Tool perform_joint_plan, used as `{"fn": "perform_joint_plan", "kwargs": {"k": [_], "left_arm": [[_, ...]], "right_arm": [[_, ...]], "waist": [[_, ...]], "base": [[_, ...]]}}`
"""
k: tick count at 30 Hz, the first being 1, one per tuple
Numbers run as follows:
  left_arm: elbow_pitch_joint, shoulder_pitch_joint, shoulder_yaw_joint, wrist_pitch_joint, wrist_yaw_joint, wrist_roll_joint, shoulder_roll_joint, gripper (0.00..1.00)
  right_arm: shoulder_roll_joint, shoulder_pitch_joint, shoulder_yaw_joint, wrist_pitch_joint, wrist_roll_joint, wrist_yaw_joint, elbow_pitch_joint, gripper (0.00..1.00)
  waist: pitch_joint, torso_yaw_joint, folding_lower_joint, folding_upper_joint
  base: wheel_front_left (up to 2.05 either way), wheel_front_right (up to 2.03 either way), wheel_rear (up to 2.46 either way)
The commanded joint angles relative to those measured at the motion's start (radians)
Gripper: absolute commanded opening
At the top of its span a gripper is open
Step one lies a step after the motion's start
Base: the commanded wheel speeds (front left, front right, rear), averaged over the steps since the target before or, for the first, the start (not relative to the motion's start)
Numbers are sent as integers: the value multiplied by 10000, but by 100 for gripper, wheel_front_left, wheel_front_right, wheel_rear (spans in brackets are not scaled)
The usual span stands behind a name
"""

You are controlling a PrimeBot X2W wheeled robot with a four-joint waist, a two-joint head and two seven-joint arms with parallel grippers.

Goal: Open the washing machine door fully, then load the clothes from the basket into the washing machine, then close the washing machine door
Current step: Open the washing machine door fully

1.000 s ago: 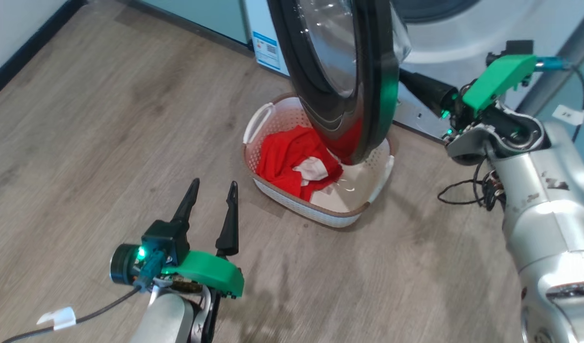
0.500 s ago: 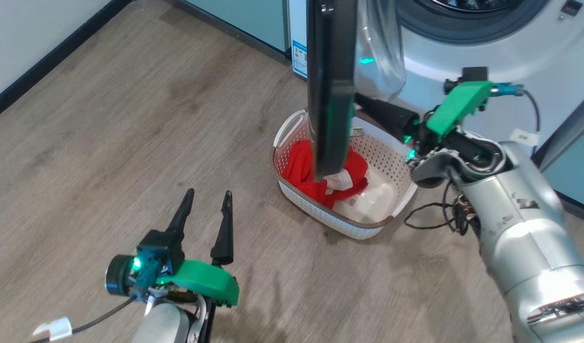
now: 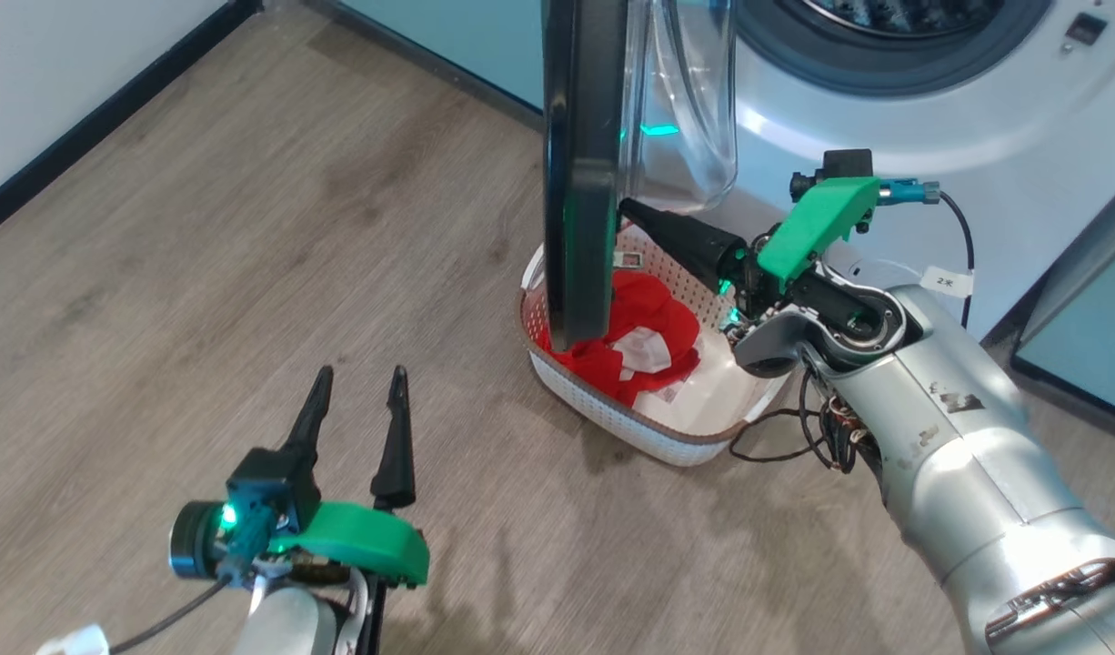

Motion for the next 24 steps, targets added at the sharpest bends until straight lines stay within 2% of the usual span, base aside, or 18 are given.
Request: {"fn": "perform_joint_plan", "kwargs": {"k": [1, 4, 7, 9, 13, 14, 15, 17, 19, 21, 24], "left_arm": [[-335, -112, 381, -95, 60, 131, 95, 100], [-283, -20, 486, -95, 9, 188, 95, 100], [-245, -4, 607, -95, -71, 250, 95, 100], [-202, -19, 672, -95, -139, 314, 95, 100], [-103, -79, 875, -95, -276, 470, 95, 100], [-98, -92, 954, -95, -301, 515, 95, 100], [-98, -92, 954, -95, -301, 515, 95, 100], [-86, -123, 1123, -95, -378, 599, 95, 100], [-83, -129, 1282, -95, -439, 673, 95, 100], [-91, -127, 1444, -95, -491, 727, 95, 100], [-122, -131, 1651, -95, -559, 792, 95, 100]], "right_arm": [[206, -197, 33, -196, 31, 8, -325, 0], [50, 88, -27, -674, -317, 8, -627, 0], [-431, 644, 318, -1560, -1405, 8, -1571, 0], [-852, 1172, 707, -2416, -2363, 8, -2385, 0], [-1839, 2249, 1710, -4817, -4639, 8, -3595, 0], [-1979, 2484, 1845, -5411, -5017, 8, -3719, 0], [-1979, 2484, 1845, -5411, -5017, 8, -3719, 0], [-2325, 2797, 2252, -6521, -6079, 8, -3771, 0], [-2488, 3042, 2466, -7176, -7104, 8, -3667, 0], [-2395, 3332, 2163, -7392, -7822, 8, -3641, 0], [-2019, 3924, 713, -7429, -9247, 8, -4195, 0]], "waist": [[-138, -56, 1, 0], [-377, -148, 1, 0], [-584, -247, 1, 0], [-719, -314, 1, 0], [-939, -506, 1, 0], [-967, -600, 1, 0], [-967, -600, 1, 0], [-1005, -789, 1, 0], [-1046, -1003, 1, 0], [-1065, -1219, 1, 0], [-1059, -1517, 1, 0]], "base": [[0, 0, 0], [0, 0, 0], [0, 0, 0], [0, 0, 0], [0, 0, 0], [0, 0, 0], [0, 0, 0], [0, 0, 0], [0, 0, 0], [0, 0, 0], [0, 0, 0]]}}
